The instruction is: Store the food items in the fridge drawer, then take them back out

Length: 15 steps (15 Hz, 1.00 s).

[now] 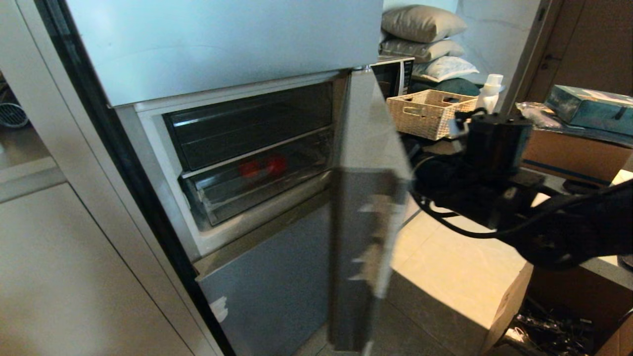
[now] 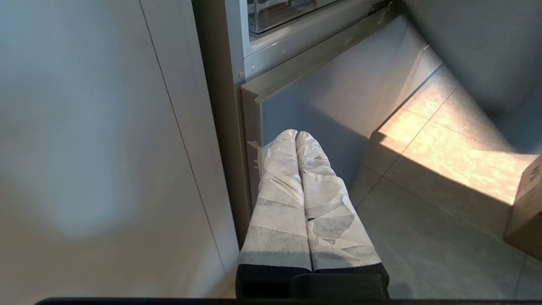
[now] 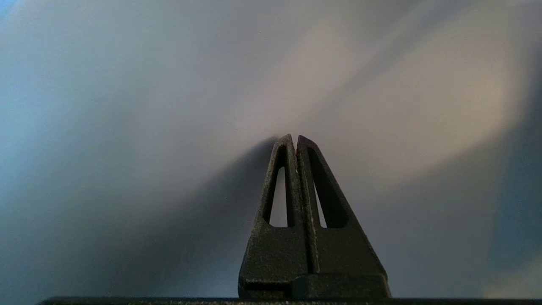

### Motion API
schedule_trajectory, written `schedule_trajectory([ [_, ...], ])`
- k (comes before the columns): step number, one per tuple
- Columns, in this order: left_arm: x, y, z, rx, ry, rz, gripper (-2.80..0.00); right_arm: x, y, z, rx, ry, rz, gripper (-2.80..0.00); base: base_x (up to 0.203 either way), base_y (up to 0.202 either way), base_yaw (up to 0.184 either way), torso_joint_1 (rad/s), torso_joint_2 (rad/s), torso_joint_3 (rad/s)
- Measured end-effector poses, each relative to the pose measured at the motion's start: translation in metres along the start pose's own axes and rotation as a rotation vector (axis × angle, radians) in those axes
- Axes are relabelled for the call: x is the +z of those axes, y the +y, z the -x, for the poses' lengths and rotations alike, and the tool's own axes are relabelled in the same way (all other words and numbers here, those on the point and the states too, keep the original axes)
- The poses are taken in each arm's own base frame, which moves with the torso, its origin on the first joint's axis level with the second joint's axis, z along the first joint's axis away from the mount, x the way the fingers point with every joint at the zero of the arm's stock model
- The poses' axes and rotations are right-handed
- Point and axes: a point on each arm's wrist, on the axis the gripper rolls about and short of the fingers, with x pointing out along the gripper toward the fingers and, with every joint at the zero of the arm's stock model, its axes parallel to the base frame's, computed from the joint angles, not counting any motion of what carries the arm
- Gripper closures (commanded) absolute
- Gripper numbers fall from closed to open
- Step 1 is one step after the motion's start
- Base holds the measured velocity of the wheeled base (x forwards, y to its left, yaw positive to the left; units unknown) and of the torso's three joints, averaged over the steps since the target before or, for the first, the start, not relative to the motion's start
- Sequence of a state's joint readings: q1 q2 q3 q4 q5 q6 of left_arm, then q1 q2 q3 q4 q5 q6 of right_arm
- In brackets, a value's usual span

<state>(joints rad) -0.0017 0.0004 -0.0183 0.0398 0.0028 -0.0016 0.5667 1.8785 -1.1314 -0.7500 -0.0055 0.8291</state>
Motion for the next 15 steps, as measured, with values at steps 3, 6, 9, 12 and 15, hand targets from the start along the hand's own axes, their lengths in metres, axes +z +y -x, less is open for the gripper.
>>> schedule_trajectory([
  [3,0.0,0.0,0.0,-0.001,0.0,0.0,0.0,-0.041,0.056,-0.049,0.201,0.008,0.053,0.0,0.0,0.0,0.0,0.0,0.0,0.0],
  [6,0.0,0.0,0.0,0.0,0.0,0.0,0.0,-0.074,0.081,-0.063,0.293,0.054,0.051,0.0,0.0,0.0,0.0,0.0,0.0,0.0],
  [9,0.0,0.0,0.0,0.0,0.0,0.0,0.0,-0.082,0.084,-0.036,0.287,0.114,0.063,0.0,0.0,0.0,0.0,0.0,0.0,0.0],
  [12,0.0,0.0,0.0,0.0,0.0,0.0,0.0,-0.058,0.088,0.028,0.275,0.134,0.105,0.0,0.0,0.0,0.0,0.0,0.0,0.0],
  [15,0.0,0.0,0.0,0.0,0.0,0.0,0.0,-0.032,0.065,0.114,0.151,0.127,0.264,0.0,0.0,0.0,0.0,0.0,0.0,0.0],
])
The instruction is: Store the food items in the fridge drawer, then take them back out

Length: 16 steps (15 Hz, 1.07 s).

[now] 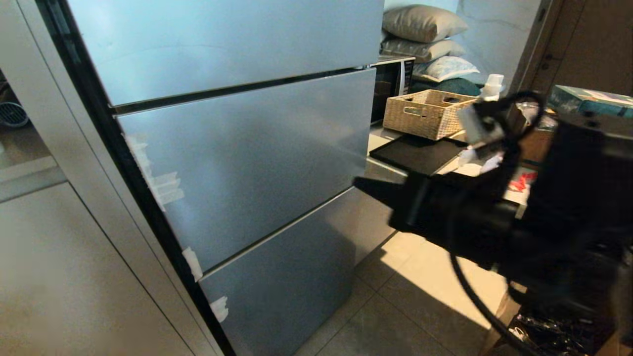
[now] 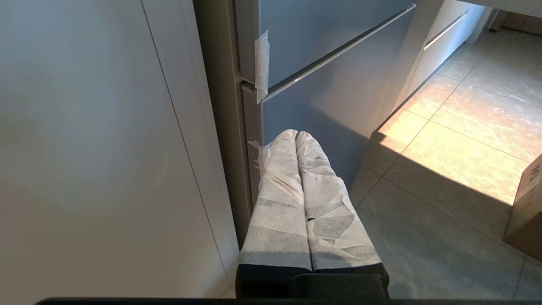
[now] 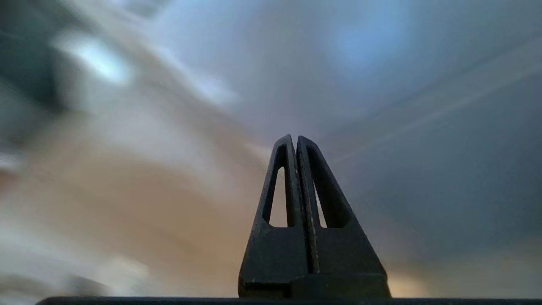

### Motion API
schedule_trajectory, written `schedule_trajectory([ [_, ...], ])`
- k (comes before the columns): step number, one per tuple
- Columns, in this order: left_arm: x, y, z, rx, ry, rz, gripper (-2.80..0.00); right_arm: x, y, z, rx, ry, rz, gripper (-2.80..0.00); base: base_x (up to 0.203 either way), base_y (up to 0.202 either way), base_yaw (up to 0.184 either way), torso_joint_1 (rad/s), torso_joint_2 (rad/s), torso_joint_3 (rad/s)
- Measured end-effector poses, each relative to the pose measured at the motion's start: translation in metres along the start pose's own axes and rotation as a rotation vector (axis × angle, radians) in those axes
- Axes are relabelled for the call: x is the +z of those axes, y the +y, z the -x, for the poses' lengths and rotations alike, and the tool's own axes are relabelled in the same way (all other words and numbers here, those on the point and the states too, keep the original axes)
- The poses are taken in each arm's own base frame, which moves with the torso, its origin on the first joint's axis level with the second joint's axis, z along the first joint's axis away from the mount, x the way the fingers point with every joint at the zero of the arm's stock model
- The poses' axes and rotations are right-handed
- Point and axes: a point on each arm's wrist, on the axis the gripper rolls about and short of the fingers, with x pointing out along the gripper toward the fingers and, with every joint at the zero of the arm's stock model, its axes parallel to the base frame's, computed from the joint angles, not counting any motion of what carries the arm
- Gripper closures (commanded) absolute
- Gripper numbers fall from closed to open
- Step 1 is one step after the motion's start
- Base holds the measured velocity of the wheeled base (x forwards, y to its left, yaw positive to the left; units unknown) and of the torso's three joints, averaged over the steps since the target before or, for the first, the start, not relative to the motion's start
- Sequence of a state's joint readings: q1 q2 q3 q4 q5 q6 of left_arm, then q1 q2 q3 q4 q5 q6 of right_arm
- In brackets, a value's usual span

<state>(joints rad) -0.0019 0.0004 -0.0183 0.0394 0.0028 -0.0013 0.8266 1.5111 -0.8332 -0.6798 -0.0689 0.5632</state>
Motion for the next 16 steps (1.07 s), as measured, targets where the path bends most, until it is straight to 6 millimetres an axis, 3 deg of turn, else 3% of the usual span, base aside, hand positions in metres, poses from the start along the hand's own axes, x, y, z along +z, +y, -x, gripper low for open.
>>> schedule_trajectory([
  [4,0.0,0.0,0.0,0.001,0.0,0.0,0.0,-0.004,-0.062,0.127,-0.35,-0.035,0.268,0.0,0.0,0.0,0.0,0.0,0.0,0.0],
  [6,0.0,0.0,0.0,0.001,0.0,0.0,0.0,-0.023,-0.078,0.182,-0.478,-0.067,0.37,0.0,0.0,0.0,0.0,0.0,0.0,0.0],
  [8,0.0,0.0,0.0,0.0,0.0,0.0,0.0,-0.053,-0.084,0.223,-0.564,-0.113,0.438,0.0,0.0,0.0,0.0,0.0,0.0,0.0],
  [10,0.0,0.0,0.0,0.001,0.0,0.0,0.0,-0.083,-0.089,0.248,-0.623,-0.125,0.468,0.0,0.0,0.0,0.0,0.0,0.0,0.0],
  [13,0.0,0.0,0.0,0.001,0.0,0.0,0.0,-0.123,-0.102,0.264,-0.697,0.007,0.371,0.0,0.0,0.0,0.0,0.0,0.0,0.0],
  [16,0.0,0.0,0.0,0.0,0.0,0.0,0.0,-0.13,-0.103,0.268,-0.676,0.016,0.348,0.0,0.0,0.0,0.0,0.0,0.0,0.0],
])
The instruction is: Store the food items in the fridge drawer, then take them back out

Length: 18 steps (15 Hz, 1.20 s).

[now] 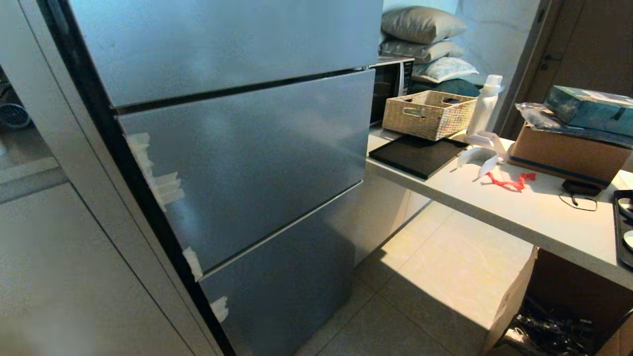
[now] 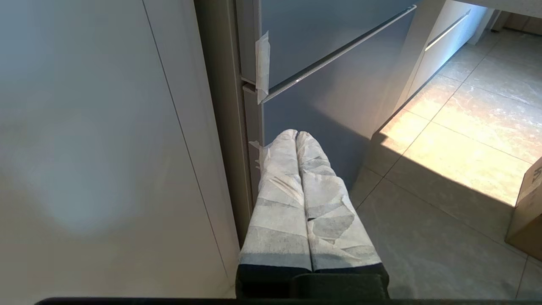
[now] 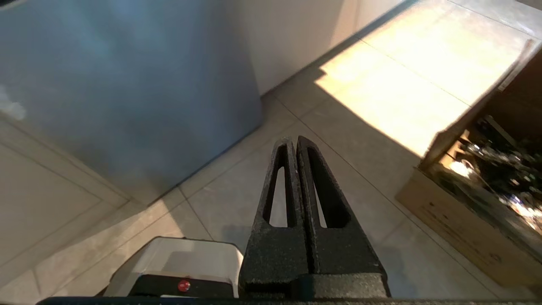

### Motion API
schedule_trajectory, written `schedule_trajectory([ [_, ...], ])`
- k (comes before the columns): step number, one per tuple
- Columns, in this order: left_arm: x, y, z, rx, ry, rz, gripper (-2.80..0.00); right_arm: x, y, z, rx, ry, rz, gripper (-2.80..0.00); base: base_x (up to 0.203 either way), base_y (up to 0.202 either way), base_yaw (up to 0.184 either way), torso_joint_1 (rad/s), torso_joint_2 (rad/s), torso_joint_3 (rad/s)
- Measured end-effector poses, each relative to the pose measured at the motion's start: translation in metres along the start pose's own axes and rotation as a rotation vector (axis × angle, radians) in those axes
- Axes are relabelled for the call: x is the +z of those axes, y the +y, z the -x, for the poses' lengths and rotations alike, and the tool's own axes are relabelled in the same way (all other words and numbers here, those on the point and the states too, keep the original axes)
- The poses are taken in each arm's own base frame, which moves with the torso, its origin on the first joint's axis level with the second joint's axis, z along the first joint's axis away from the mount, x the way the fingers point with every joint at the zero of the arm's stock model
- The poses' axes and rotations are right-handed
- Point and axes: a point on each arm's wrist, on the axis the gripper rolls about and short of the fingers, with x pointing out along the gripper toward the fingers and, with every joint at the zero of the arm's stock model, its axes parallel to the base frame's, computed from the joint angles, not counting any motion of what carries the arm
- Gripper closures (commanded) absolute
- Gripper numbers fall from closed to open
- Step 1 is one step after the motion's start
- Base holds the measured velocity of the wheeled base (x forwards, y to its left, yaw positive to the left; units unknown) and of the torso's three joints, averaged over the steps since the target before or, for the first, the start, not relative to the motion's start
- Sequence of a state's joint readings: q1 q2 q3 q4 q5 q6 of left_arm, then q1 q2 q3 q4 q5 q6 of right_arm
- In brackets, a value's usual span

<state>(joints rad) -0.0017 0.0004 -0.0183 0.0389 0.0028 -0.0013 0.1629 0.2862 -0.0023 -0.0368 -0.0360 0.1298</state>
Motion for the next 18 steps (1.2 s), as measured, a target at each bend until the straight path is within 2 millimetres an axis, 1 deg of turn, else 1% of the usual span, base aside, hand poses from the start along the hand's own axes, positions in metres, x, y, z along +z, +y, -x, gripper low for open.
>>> schedule_trajectory([
  [3,0.0,0.0,0.0,0.0,0.0,0.0,0.0,-0.001,0.0,0.001,0.046,-0.004,0.011,0.0,0.0,0.0,0.0,0.0,0.0,0.0],
  [6,0.0,0.0,0.0,0.0,0.0,0.0,0.0,-0.001,0.0,0.001,0.049,-0.009,0.024,0.0,0.0,0.0,0.0,0.0,0.0,0.0],
  [9,0.0,0.0,0.0,0.0,0.0,0.0,0.0,-0.004,0.0,0.001,0.005,0.017,0.137,0.0,0.0,0.0,0.0,0.0,0.0,0.0],
  [11,0.0,0.0,0.0,0.0,0.0,0.0,0.0,-0.004,0.0,0.001,-0.013,0.019,0.124,0.0,0.0,0.0,0.0,0.0,0.0,0.0],
  [14,0.0,0.0,0.0,0.0,0.0,0.0,0.0,-0.005,0.0,0.002,-0.104,0.015,0.13,0.0,0.0,0.0,0.0,0.0,0.0,0.0],
  [16,0.0,0.0,0.0,0.0,0.0,0.0,0.0,-0.006,0.0,0.004,-0.139,-0.019,0.148,0.0,0.0,0.0,0.0,0.0,0.0,0.0],
  [18,0.0,0.0,0.0,0.0,0.0,0.0,0.0,-0.009,0.001,0.011,-0.148,-0.116,0.155,0.0,0.0,0.0,0.0,0.0,0.0,0.0],
])
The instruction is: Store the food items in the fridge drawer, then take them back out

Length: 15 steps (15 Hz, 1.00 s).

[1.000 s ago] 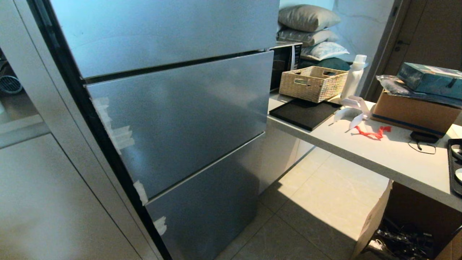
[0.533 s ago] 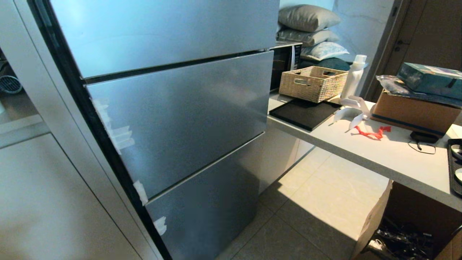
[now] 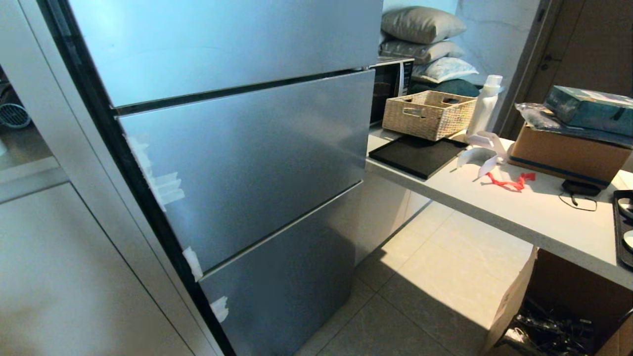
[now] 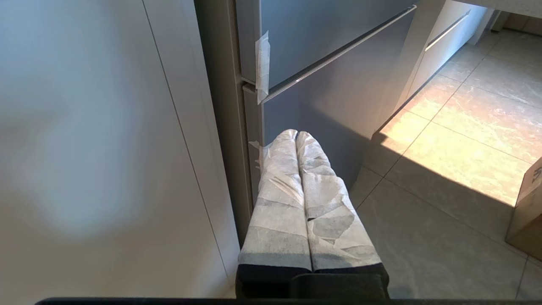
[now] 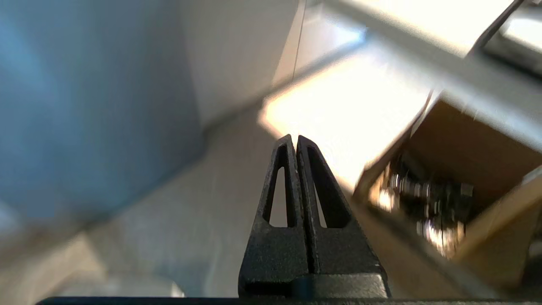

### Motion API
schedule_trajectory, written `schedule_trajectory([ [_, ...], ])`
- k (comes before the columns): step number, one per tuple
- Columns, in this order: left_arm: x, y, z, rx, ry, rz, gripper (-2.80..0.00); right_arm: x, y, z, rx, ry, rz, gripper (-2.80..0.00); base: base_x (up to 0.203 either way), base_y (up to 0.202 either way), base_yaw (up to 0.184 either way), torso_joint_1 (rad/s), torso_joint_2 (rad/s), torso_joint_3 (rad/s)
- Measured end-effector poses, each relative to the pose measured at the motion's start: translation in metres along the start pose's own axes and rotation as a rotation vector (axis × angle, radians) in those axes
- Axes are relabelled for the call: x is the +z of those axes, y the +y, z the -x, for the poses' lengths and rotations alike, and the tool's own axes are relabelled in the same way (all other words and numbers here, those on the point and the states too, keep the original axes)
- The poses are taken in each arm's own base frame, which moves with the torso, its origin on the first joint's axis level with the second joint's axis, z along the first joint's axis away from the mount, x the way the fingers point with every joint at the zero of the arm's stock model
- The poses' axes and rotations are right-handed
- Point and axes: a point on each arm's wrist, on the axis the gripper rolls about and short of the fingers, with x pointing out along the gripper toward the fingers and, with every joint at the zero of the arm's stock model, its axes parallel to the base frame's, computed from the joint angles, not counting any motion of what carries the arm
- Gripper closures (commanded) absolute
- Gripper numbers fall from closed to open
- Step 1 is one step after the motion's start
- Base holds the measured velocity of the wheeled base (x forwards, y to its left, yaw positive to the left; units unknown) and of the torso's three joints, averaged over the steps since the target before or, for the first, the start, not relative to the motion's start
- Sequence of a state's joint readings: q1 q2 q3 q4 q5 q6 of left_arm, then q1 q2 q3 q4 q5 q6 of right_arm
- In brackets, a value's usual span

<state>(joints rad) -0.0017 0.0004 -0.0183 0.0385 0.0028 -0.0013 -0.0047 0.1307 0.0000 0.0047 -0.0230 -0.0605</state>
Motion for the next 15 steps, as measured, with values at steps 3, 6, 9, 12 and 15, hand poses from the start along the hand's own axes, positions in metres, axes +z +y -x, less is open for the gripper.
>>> schedule_trajectory([
  [3,0.0,0.0,0.0,0.0,0.0,0.0,0.0,-0.0023,-0.0001,0.0069,-0.011,-0.094,-0.074,0.0,0.0,0.0,0.0,0.0,0.0,0.0],
  [6,0.0,0.0,0.0,0.0,0.0,0.0,0.0,-0.0031,-0.0001,0.009,-0.012,-0.124,-0.1,0.0,0.0,0.0,0.0,0.0,0.0,0.0],
  [9,0.0,0.0,0.0,0.0,0.0,0.0,0.0,-0.0034,-0.0001,0.0095,-0.012,-0.133,-0.102,0.0,0.0,0.0,0.0,0.0,0.0,0.0],
  [12,0.0,0.0,0.0,0.0,0.0,0.0,0.0,-0.0034,-0.0001,0.0096,-0.012,-0.133,-0.102,0.0,0.0,0.0,0.0,0.0,0.0,0.0],
  [15,0.0,0.0,0.0,0.0,0.0,0.0,0.0,-0.0034,-0.0001,0.0096,-0.012,-0.134,-0.102,0.0,0.0,0.0,0.0,0.0,0.0,0.0],
])
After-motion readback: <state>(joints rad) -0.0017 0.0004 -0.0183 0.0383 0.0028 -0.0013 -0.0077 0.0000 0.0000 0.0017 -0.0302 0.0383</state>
